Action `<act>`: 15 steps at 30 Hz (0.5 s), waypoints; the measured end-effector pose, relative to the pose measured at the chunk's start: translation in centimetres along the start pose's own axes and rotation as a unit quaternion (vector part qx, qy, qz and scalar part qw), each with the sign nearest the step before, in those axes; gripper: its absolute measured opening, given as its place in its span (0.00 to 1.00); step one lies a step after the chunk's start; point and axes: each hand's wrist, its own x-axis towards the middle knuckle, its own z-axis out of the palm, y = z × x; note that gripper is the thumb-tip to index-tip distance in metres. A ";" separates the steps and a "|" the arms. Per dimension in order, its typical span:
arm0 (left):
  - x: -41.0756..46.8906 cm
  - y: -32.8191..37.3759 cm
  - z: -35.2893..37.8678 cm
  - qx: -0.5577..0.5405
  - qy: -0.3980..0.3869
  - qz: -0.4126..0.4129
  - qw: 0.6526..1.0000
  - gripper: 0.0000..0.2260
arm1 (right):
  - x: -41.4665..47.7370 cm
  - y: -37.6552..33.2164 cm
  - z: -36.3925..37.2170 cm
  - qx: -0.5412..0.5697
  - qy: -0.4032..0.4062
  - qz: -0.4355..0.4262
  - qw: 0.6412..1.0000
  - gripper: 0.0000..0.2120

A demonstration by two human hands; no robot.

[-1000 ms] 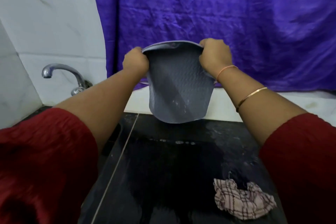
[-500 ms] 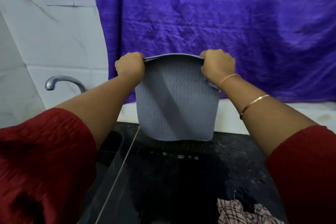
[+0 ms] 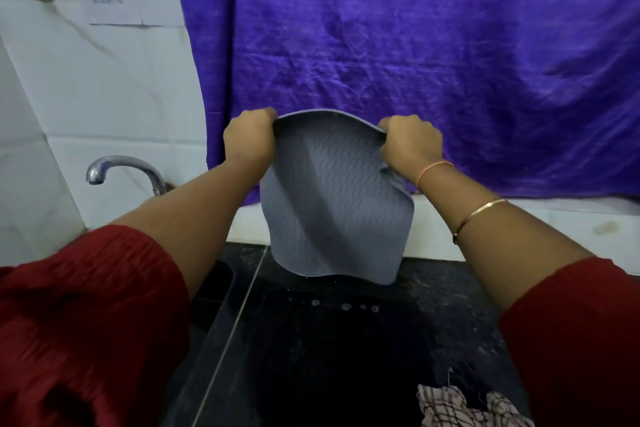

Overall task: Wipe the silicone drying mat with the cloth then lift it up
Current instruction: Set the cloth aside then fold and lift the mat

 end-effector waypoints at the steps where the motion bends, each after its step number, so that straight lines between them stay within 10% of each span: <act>1: 0.0 0.0 -0.1 -0.002 -0.005 -0.001 1.000 0.09 | 0.0 0.0 -0.1 -0.004 0.001 -0.001 1.000 0.12; 10: 0.8 0.4 -0.1 -0.009 -0.066 -0.039 0.997 0.10 | 0.5 -0.2 0.0 0.008 -0.039 0.015 0.999 0.10; 15: 1.9 0.9 -1.7 -0.112 0.167 0.001 0.980 0.15 | 0.9 -0.4 -2.5 0.032 0.137 0.031 0.990 0.11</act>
